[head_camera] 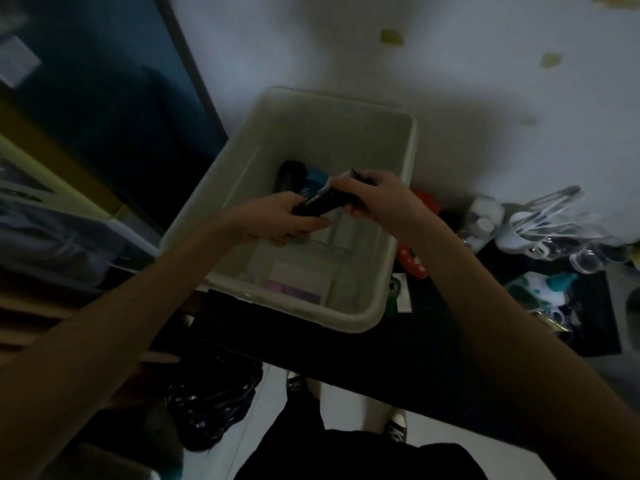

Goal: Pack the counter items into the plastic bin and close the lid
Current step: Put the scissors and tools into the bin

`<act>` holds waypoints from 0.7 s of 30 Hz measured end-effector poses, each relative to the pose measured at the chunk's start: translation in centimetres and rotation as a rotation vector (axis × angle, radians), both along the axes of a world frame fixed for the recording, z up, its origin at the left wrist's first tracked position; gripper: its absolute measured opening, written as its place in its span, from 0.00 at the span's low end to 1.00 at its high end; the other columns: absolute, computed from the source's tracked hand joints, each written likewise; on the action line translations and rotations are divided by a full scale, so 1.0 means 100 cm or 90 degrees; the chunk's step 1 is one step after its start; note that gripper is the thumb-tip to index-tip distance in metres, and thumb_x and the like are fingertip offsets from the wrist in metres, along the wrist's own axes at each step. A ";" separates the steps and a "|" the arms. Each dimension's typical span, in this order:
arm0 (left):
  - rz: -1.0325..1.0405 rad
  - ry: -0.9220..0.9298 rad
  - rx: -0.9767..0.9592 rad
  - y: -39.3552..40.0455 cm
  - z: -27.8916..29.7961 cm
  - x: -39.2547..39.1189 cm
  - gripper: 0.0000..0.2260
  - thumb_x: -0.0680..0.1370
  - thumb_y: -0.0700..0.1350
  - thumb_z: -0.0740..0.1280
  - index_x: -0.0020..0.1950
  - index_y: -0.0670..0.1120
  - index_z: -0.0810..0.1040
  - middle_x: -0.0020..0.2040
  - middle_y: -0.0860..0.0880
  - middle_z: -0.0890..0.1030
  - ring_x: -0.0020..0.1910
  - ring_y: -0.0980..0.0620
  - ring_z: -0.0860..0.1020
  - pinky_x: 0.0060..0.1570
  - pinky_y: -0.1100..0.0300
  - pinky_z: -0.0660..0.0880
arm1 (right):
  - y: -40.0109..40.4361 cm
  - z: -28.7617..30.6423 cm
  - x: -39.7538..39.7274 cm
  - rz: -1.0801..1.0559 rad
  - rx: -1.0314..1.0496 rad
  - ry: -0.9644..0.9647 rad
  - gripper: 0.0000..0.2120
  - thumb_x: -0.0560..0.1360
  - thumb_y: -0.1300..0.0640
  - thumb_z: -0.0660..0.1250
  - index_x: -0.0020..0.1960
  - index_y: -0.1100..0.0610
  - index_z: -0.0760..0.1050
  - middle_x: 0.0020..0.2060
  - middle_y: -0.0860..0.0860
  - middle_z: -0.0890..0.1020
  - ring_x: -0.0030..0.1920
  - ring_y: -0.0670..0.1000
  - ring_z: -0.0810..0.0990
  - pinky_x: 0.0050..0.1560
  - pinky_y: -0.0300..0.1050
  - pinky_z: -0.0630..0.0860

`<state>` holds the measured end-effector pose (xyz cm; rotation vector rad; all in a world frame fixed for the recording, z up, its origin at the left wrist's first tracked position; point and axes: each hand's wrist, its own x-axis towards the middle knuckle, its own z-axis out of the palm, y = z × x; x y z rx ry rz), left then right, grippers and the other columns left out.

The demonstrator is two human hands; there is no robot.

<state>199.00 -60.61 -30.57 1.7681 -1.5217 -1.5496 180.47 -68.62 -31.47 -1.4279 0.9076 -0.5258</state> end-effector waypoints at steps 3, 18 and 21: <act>-0.106 -0.135 -0.006 -0.012 -0.019 0.037 0.09 0.79 0.48 0.67 0.43 0.44 0.74 0.28 0.53 0.71 0.24 0.57 0.68 0.26 0.63 0.66 | -0.004 -0.005 0.021 0.074 0.011 0.091 0.13 0.76 0.51 0.70 0.56 0.58 0.80 0.48 0.55 0.84 0.44 0.52 0.85 0.42 0.40 0.82; -0.393 -0.338 0.160 -0.057 -0.127 0.073 0.17 0.78 0.54 0.68 0.57 0.42 0.77 0.39 0.48 0.77 0.33 0.53 0.74 0.30 0.62 0.71 | -0.013 -0.113 0.100 0.470 -0.026 0.616 0.19 0.78 0.49 0.68 0.62 0.61 0.75 0.44 0.54 0.81 0.40 0.51 0.81 0.44 0.45 0.80; -0.359 -0.305 0.183 -0.057 -0.135 0.077 0.19 0.79 0.53 0.67 0.65 0.43 0.74 0.41 0.48 0.78 0.36 0.51 0.77 0.33 0.61 0.74 | -0.012 -0.132 0.105 0.498 -0.122 0.651 0.21 0.78 0.46 0.66 0.65 0.58 0.73 0.56 0.55 0.80 0.53 0.56 0.80 0.53 0.49 0.78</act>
